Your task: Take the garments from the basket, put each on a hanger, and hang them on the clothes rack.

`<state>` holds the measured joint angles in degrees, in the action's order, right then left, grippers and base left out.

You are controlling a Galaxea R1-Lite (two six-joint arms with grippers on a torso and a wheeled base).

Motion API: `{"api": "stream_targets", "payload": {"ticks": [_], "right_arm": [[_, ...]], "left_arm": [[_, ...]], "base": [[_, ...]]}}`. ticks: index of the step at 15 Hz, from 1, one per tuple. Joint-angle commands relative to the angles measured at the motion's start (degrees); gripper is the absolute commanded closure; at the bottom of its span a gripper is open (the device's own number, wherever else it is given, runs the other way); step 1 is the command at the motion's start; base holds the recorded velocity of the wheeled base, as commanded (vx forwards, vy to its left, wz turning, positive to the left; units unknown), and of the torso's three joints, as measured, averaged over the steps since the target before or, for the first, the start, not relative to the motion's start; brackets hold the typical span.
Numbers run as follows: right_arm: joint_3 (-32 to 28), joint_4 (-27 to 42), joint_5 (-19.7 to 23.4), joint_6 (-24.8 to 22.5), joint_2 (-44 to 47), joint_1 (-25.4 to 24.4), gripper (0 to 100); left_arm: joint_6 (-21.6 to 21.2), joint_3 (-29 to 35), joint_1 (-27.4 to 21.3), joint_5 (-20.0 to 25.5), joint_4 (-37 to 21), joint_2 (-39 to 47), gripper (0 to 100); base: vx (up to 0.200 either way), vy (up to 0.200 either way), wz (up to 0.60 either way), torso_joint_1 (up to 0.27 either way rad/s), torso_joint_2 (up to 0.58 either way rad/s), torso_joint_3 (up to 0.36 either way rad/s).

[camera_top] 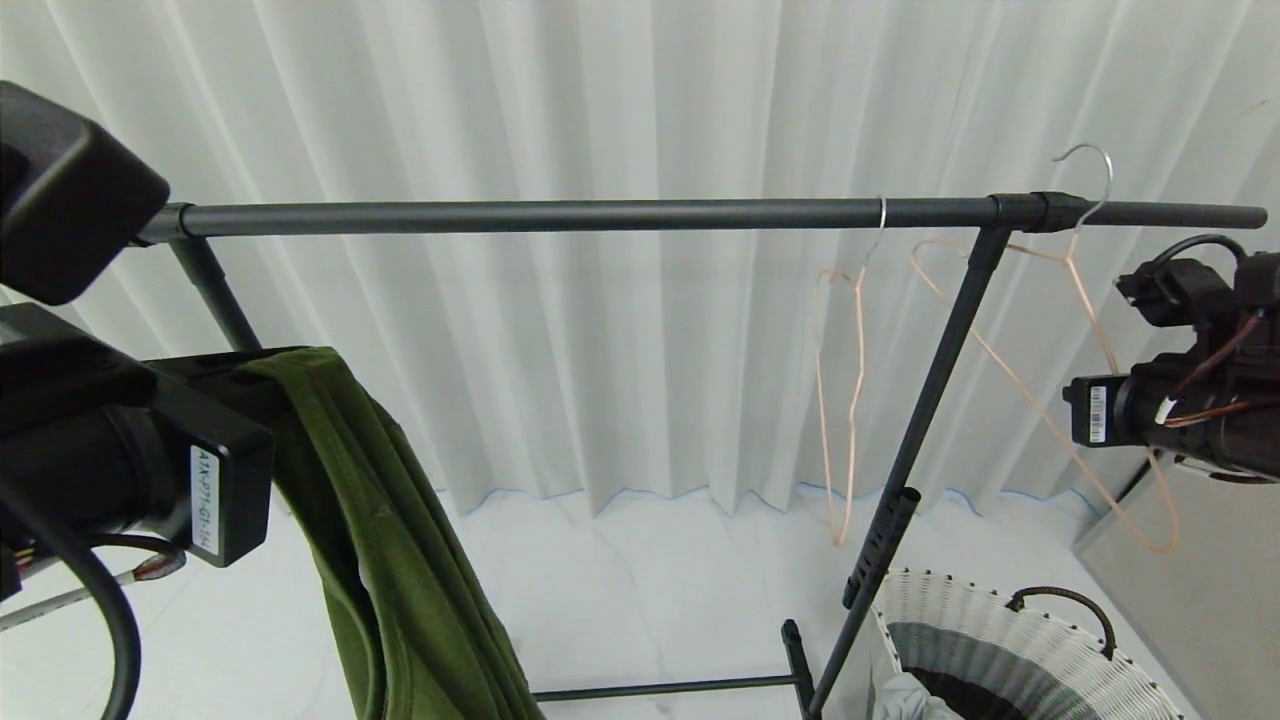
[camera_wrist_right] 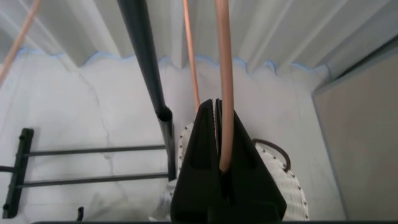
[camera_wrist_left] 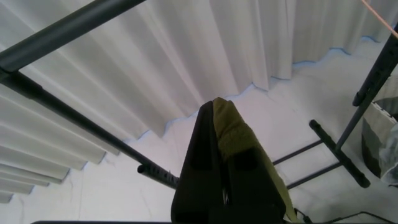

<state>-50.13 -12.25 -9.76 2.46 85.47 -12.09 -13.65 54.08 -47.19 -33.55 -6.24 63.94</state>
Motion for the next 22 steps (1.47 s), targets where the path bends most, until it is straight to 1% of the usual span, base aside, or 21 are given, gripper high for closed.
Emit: {"api": "stream_targets", "payload": {"ticks": [1, 5, 11, 13, 14, 16, 18, 20, 22], "right_arm": [[2.1, 1.3, -1.0, 0.0, -5.6, 0.1, 100], [4.1, 7.7, -1.0, -0.1, -13.0, 0.0, 100], [8.5, 10.8, -1.0, -0.4, -20.3, -0.1, 100], [8.7, 11.8, -0.9, -0.4, -22.1, -1.3, 100], [8.7, 12.0, -0.8, -0.4, -22.7, -2.5, 100], [8.7, 12.0, -0.8, -0.4, -24.0, -6.6, 100], [7.4, 11.6, -0.8, -0.4, -25.0, -13.2, 100], [5.3, 11.7, -0.8, -0.4, -25.2, -22.3, 100], [4.7, 11.8, -0.8, -0.4, -24.4, -31.5, 100]], "left_arm": [[-0.1, -0.2, 0.0, 0.0, 0.4, 0.0, 100], [-0.2, -0.2, 0.7, -0.1, 1.2, 0.0, 100], [-0.2, -0.6, 2.1, 0.0, 1.2, -0.6, 100], [-0.2, -0.6, 2.5, 0.0, 1.2, -0.6, 100], [-0.2, -0.7, 2.5, 0.0, 1.2, -0.5, 100], [-0.2, -1.1, 2.5, 0.0, 1.2, -0.5, 100], [-0.1, -1.5, 2.5, 0.0, 1.2, -0.4, 100], [-0.3, -1.7, 4.7, 0.0, 1.2, 0.2, 100], [-0.4, -1.1, 7.6, -0.1, 1.2, 2.2, 100]], "base": [[0.0, 0.0, 0.0, 0.0, 0.0, 0.0], [-0.2, 0.0, 0.0, 0.008, 0.01, 0.0], [-0.2, 0.0, 0.0, -0.006, 0.0, 0.004], [-0.2, 0.0, 0.0, -0.002, 0.0, 0.0], [0.0, 0.0, 0.0, 0.0, 0.0, 0.0], [0.0, 0.0, 0.0, 0.0, 0.0, 0.0], [0.0, 0.0, 0.0, 0.0, 0.0, 0.0], [0.0, 0.0, 0.0, 0.0, 0.0, 0.0], [0.0, 0.0, 0.0, 0.0, 0.0, 0.0]]}}
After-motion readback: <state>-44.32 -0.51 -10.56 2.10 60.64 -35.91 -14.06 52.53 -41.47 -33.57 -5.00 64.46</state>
